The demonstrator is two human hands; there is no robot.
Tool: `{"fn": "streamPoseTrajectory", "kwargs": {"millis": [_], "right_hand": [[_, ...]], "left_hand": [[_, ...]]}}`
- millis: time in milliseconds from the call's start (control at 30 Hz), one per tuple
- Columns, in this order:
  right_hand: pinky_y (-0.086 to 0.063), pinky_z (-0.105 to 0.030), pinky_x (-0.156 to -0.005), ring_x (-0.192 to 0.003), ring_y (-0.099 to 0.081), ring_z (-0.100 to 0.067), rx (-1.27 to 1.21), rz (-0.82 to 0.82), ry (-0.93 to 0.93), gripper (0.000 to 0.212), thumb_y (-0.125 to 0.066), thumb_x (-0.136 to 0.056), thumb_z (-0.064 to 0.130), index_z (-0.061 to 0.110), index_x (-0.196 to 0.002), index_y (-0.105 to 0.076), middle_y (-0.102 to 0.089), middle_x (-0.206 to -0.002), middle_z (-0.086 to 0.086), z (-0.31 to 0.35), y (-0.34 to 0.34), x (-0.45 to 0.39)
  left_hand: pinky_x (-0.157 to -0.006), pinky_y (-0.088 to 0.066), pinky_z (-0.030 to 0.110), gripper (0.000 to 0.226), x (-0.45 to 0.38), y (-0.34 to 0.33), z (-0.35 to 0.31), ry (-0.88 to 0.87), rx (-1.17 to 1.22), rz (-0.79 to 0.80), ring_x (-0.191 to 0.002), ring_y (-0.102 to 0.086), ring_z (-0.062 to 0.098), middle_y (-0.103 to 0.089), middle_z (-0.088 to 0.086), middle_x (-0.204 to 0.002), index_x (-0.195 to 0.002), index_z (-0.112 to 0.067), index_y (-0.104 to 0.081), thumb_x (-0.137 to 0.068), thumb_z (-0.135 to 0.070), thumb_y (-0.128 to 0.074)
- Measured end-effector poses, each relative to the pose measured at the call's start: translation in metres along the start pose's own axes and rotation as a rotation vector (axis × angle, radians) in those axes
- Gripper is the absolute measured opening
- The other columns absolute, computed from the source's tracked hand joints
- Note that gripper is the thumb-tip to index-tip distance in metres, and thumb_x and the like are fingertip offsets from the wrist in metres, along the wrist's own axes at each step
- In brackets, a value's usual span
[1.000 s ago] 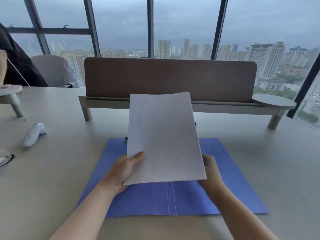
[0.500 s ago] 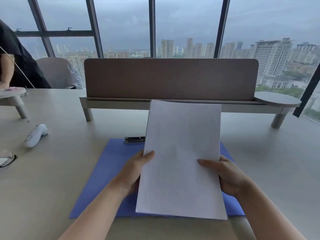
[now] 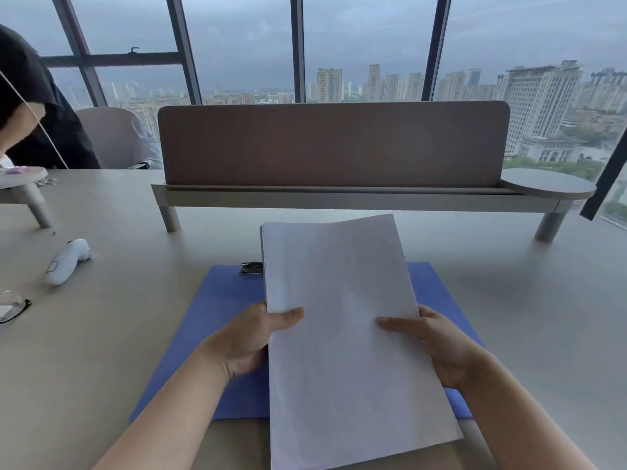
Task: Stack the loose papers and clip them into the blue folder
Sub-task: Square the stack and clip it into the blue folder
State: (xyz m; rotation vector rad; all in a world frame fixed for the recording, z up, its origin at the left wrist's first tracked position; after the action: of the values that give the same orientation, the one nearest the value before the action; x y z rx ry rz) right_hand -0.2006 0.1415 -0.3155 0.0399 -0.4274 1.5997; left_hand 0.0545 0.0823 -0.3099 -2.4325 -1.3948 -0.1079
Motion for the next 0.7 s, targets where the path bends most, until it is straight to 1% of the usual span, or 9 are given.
{"fn": "streamPoseTrajectory", "kwargs": {"millis": [100, 167, 300, 367, 433, 500, 567, 633, 700], "right_hand": [[-0.056, -0.058, -0.089, -0.098, -0.069, -0.043, 0.016, -0.008, 0.022, 0.031, -0.070, -0.084, 0.008, -0.004, -0.113, -0.071, -0.070, -0.115, -0.028, -0.001, 0.001, -0.002], [-0.056, -0.058, -0.090, -0.097, -0.070, -0.042, 0.019, -0.031, 0.056, 0.029, -0.070, -0.085, 0.010, -0.004, -0.110, -0.073, -0.070, -0.115, -0.029, 0.000, 0.002, -0.003], [-0.061, -0.046, -0.076, -0.091, -0.074, -0.037, -0.036, -0.070, 0.184, 0.027, -0.068, -0.085, 0.011, -0.003, -0.107, -0.074, -0.073, -0.110, -0.025, 0.013, -0.003, 0.001], [-0.061, -0.041, -0.070, -0.085, -0.075, -0.033, -0.042, -0.077, 0.300, 0.022, -0.069, -0.081, 0.013, 0.000, -0.097, -0.078, -0.075, -0.105, -0.023, 0.025, -0.009, 0.006], [-0.061, -0.038, -0.067, -0.081, -0.076, -0.029, -0.042, -0.079, 0.418, 0.017, -0.068, -0.081, 0.013, 0.004, -0.089, -0.080, -0.077, -0.099, -0.019, 0.039, -0.016, 0.013], [-0.062, -0.036, -0.070, -0.083, -0.076, -0.027, -0.037, -0.065, 0.508, 0.016, -0.067, -0.081, 0.012, 0.006, -0.087, -0.081, -0.078, -0.096, -0.015, 0.051, -0.020, 0.021], [-0.061, -0.035, -0.075, -0.088, -0.075, -0.025, -0.004, -0.047, 0.550, 0.016, -0.070, -0.079, 0.014, 0.010, -0.089, -0.081, -0.078, -0.098, -0.012, 0.052, -0.021, 0.025], [-0.061, -0.036, -0.081, -0.096, -0.074, -0.026, 0.037, -0.027, 0.534, 0.026, -0.079, -0.073, 0.026, 0.012, -0.095, -0.081, -0.078, -0.105, -0.011, 0.041, -0.021, 0.026], [-0.060, -0.039, -0.087, -0.103, -0.073, -0.028, 0.061, -0.039, 0.490, 0.050, -0.089, -0.063, 0.040, 0.013, -0.103, -0.079, -0.076, -0.111, -0.012, 0.027, -0.019, 0.025]], "left_hand": [[-0.090, -0.055, 0.044, 0.038, -0.002, 0.001, 0.000, -0.018, 0.057, -0.030, -0.111, -0.066, 0.034, -0.069, 0.017, -0.122, -0.124, -0.005, -0.063, -0.087, -0.012, -0.066], [-0.086, -0.057, 0.042, 0.037, -0.004, -0.001, -0.001, -0.030, 0.111, -0.054, -0.110, -0.067, 0.035, -0.068, 0.019, -0.122, -0.124, -0.003, -0.064, -0.089, -0.013, -0.061], [-0.088, -0.055, 0.043, 0.033, -0.002, -0.011, -0.017, -0.093, 0.124, -0.060, -0.108, -0.068, 0.031, -0.070, 0.015, -0.120, -0.115, -0.009, -0.071, -0.088, -0.023, -0.059], [-0.091, -0.053, 0.047, 0.033, 0.003, -0.018, -0.031, -0.183, 0.089, -0.105, -0.105, -0.069, 0.031, -0.072, 0.013, -0.115, -0.114, -0.011, -0.071, -0.087, -0.027, -0.061], [-0.088, -0.055, 0.047, 0.031, 0.009, -0.024, -0.048, -0.321, 0.053, -0.145, -0.099, -0.071, 0.028, -0.075, 0.009, -0.107, -0.108, -0.015, -0.074, -0.085, -0.031, -0.062], [-0.083, -0.058, 0.042, 0.018, 0.015, -0.025, -0.060, -0.454, -0.027, -0.165, -0.094, -0.073, 0.023, -0.077, 0.005, -0.100, -0.095, -0.022, -0.079, -0.085, -0.032, -0.067], [-0.082, -0.058, 0.039, 0.018, 0.018, -0.021, -0.060, -0.493, -0.064, -0.156, -0.097, -0.072, 0.022, -0.076, 0.004, -0.103, -0.094, -0.023, -0.079, -0.085, -0.029, -0.064], [-0.086, -0.056, 0.035, 0.024, 0.016, -0.017, -0.045, -0.449, -0.017, -0.115, -0.105, -0.070, 0.021, -0.074, 0.006, -0.113, -0.100, -0.020, -0.078, -0.087, -0.027, -0.060], [-0.087, -0.054, 0.033, 0.022, 0.017, -0.019, -0.029, -0.380, 0.000, -0.109, -0.106, -0.069, 0.020, -0.074, 0.006, -0.114, -0.097, -0.020, -0.079, -0.091, -0.031, -0.062]]}}
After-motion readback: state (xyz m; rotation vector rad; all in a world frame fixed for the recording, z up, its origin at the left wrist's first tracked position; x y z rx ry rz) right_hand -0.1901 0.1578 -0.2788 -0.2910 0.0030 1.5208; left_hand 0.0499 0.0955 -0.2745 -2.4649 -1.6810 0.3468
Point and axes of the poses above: each hand's wrist, its own x-axis away from the middle knuckle, its own y-axis out of the back of the hand, z = x × y, the point moved 2 cm from there along -x, towards the middle knuckle
